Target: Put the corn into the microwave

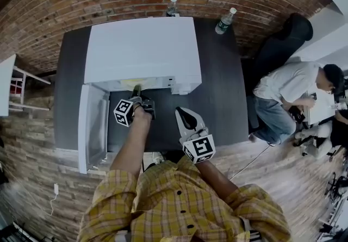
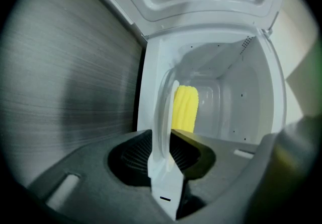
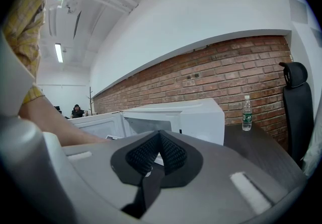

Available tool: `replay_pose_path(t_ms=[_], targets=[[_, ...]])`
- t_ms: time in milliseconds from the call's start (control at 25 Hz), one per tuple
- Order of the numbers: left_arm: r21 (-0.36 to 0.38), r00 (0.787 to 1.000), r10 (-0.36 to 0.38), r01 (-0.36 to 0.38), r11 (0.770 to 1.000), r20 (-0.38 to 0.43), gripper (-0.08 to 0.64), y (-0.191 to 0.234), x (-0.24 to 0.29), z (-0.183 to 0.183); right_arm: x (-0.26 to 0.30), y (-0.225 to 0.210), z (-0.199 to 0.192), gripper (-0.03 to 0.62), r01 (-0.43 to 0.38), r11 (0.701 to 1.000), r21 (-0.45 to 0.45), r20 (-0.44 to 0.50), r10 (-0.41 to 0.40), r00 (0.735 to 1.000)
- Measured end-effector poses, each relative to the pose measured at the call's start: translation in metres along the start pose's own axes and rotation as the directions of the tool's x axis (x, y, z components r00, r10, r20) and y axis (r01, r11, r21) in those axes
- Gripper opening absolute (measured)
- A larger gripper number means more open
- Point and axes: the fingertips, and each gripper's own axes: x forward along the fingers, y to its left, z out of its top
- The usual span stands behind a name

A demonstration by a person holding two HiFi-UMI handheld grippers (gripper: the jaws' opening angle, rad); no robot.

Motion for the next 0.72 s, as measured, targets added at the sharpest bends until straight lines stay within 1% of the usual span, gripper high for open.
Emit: replay_pose_path(t_ms=[200,400,560,640,720], targets=[[0.007,0.999,-0.036,0.036,0.999,-0.011,0.106,-0.008,-0.010,-0.003,-0.005,0.000,-0.001,0.003,0.007,1.000,0.002,-0.003,-0.007,1.000],[-0.005,0.998,-0.054,0.054,0.999,-0.030,0.104,-0.013,-0.021,-0.009,-0.009,0.006,0.002,0.003,0.007,1.000,0.002,0.004,-0.007,1.000],[0.007,0.996,-0.073,0.074,0.997,-0.054,0.098,-0.015,-0.037,-0.014,-0.015,0.012,0.003,0.003,0.008,1.000,0.003,0.010,-0.008,1.000],[0.031,0.992,-0.088,0.091,0.995,-0.092,0.068,-0.020,-0.046,-0.019,-0.018,0.014,0.004,0.003,0.011,1.000,0.004,0.015,-0.011,1.000],[0.076,0.985,-0.102,0.113,0.991,-0.137,0.000,-0.026,-0.056,-0.027,-0.022,0.017,0.005,0.003,0.013,1.000,0.002,0.019,-0.013,1.000]])
